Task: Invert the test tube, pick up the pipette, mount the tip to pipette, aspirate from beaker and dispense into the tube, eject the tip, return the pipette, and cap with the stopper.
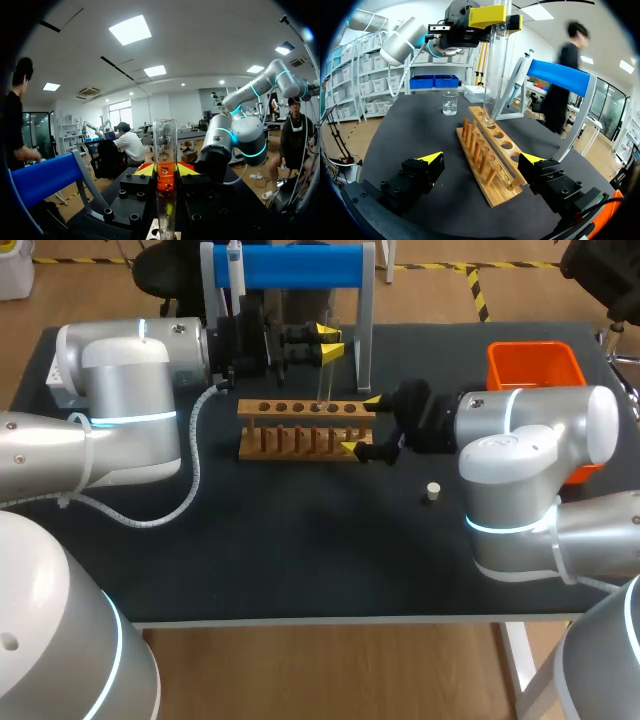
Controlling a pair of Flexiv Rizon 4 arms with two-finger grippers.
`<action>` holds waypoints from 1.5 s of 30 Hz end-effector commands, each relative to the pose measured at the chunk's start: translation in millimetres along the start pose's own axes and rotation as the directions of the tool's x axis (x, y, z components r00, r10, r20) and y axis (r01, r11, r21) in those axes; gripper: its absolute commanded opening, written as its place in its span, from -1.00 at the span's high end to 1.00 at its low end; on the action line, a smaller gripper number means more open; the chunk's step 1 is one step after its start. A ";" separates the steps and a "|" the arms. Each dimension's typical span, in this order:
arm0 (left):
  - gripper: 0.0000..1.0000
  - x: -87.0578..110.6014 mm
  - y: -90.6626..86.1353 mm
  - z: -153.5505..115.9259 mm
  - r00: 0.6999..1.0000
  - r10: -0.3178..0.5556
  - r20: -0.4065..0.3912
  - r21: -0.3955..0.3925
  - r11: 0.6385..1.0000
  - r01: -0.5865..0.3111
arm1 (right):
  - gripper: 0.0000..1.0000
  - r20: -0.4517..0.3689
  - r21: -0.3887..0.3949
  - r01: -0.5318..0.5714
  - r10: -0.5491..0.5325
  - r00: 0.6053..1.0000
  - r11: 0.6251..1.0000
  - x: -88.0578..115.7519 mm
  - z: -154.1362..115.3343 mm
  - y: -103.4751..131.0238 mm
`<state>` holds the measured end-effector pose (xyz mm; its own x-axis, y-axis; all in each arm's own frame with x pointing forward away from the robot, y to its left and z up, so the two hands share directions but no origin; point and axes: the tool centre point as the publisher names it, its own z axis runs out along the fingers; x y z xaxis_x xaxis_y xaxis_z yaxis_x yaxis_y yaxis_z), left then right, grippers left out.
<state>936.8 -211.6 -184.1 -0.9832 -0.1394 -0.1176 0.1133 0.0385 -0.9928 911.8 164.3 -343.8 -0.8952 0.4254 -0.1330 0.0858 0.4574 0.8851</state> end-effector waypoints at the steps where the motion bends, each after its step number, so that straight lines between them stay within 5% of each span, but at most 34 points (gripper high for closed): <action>1: 1.00 0.0 -0.2 0.3 1.000 0.000 0.001 -0.003 1.000 0.000 | -1.00 -0.007 0.003 0.003 -0.003 1.000 1.000 -0.3 -0.1 0.0; 45: 1.00 -8.4 9.0 -0.6 1.000 -0.002 -0.001 0.007 1.000 0.002 | -1.00 -0.021 0.025 0.022 -0.021 1.000 0.999 0.2 1.2 -1.1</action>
<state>942.1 -208.6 -189.1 -0.9832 -0.1431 -0.1137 0.1097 0.0360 -0.9933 911.4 165.5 -346.2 -0.9041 0.4022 -0.1443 0.0763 0.4844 0.8715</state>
